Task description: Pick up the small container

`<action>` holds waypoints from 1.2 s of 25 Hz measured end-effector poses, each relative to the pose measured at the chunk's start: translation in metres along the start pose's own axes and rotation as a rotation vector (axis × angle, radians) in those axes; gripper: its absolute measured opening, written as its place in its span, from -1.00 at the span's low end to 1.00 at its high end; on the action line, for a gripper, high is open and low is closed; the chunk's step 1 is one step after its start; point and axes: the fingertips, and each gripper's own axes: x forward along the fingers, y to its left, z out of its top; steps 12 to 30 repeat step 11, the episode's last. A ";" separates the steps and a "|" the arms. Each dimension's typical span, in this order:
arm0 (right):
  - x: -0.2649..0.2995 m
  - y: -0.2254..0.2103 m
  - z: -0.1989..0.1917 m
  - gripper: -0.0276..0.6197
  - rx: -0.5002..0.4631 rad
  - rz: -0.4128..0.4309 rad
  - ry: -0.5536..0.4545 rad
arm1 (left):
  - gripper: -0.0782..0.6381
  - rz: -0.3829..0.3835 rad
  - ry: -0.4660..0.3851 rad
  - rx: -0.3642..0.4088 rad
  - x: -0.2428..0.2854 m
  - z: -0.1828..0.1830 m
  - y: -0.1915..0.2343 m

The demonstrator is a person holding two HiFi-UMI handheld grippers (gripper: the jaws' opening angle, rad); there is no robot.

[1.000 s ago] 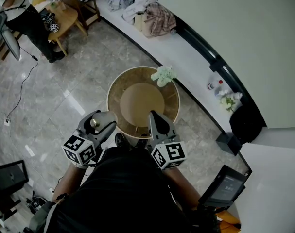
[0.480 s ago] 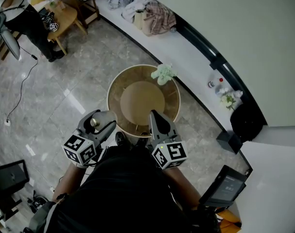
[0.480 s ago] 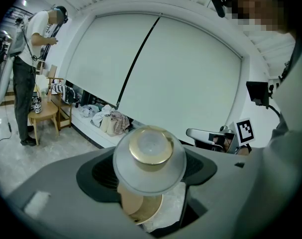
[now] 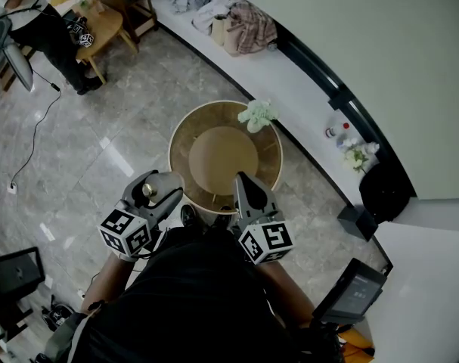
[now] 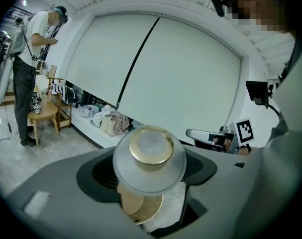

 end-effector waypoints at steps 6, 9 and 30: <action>-0.001 0.000 -0.001 -0.90 -0.010 -0.004 -0.001 | 0.15 -0.007 -0.001 0.004 0.000 -0.001 -0.001; -0.002 0.003 -0.007 -0.90 -0.005 -0.002 -0.003 | 0.15 -0.009 -0.003 0.006 -0.003 -0.004 0.001; -0.001 0.006 -0.008 -0.90 -0.004 -0.004 -0.001 | 0.15 -0.011 -0.004 0.008 -0.006 -0.005 0.002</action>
